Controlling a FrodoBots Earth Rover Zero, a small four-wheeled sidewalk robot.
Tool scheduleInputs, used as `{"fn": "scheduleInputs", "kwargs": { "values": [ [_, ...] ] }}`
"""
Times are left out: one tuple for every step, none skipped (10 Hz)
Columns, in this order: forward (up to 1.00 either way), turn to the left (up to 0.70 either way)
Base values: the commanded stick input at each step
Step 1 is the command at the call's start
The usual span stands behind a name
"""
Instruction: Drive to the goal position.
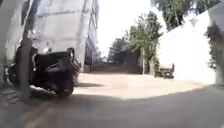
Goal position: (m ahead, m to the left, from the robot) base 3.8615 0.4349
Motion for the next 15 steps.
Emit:
{"fn": "scheduleInputs", "kwargs": {
  "values": [
    [1.0,0.06],
    [1.0,0.06],
    [1.0,0.06],
    [1.0,0.06],
    [1.0,0.06],
    [1.0,0.06],
    [1.0,0.06],
    [1.0,0.06],
    [1.0,0.06],
    [1.0,0.06],
    [1.0,0.06],
    [1.0,0.26],
    [1.0,0.46],
    [1.0,0.46],
    [1.0,0.06]
  ]
}}
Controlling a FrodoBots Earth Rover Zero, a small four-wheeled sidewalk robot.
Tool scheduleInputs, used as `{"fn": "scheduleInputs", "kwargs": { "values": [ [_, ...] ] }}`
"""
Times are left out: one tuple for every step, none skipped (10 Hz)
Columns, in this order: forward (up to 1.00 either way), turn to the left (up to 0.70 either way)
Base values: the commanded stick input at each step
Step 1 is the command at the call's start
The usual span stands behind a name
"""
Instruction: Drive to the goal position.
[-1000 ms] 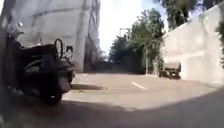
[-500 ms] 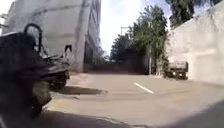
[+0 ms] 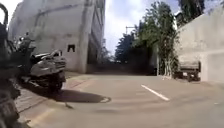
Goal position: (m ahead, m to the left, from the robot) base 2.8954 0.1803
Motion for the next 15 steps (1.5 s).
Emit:
{"fn": "scheduleInputs", "kwargs": {
  "values": [
    [1.0,0.06],
    [1.0,0.06],
    [1.0,0.06],
    [1.0,0.06],
    [1.0,0.06],
    [1.0,0.06],
    [1.0,0.06],
    [1.0,0.06],
    [1.0,0.06],
    [1.0,0.21],
    [1.0,0.46],
    [1.0,0.46],
    [1.0,0.46],
    [1.0,0.46],
    [1.0,0.46]
  ]
}}
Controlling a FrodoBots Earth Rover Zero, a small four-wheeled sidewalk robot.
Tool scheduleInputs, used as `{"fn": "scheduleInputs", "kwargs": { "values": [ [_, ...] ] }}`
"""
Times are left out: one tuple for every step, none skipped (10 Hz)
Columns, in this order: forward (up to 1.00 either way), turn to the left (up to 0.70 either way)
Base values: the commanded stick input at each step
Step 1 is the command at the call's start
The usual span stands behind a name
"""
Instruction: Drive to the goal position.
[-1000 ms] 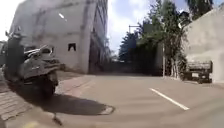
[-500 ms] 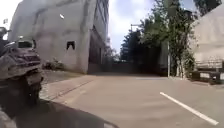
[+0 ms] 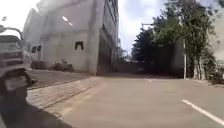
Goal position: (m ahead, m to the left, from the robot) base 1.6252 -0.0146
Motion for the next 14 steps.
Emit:
{"fn": "scheduleInputs", "kwargs": {
  "values": [
    [1.0,0.46],
    [1.0,0.46],
    [1.0,0.06],
    [1.0,0.06],
    [1.0,0.06],
    [1.0,0.06],
    [1.0,0.06],
    [1.0,0.06],
    [1.0,0.06],
    [1.0,0.06],
    [1.0,0.06],
    [1.0,0.06],
    [1.0,0.06],
    [1.0,0.06]
  ]
}}
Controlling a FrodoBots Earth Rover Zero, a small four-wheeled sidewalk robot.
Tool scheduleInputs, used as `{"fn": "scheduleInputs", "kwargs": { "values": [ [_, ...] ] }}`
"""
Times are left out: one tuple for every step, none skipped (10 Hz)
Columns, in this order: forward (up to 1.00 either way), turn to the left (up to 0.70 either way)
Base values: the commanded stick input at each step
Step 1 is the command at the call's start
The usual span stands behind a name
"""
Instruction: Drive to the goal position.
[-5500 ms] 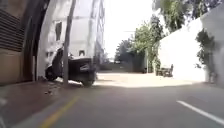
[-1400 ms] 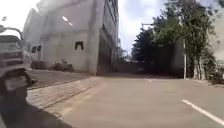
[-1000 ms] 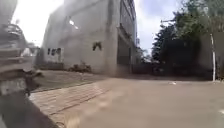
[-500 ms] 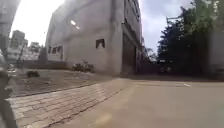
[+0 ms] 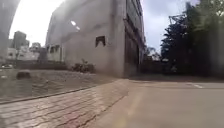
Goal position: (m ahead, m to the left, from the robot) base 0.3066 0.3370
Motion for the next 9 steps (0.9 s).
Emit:
{"fn": "scheduleInputs", "kwargs": {
  "values": [
    [1.0,0.06],
    [1.0,0.06],
    [1.0,0.06],
    [1.0,0.06],
    [1.0,0.06],
    [1.0,0.06],
    [1.0,-0.14],
    [1.0,-0.34],
    [1.0,-0.34]
  ]
}}
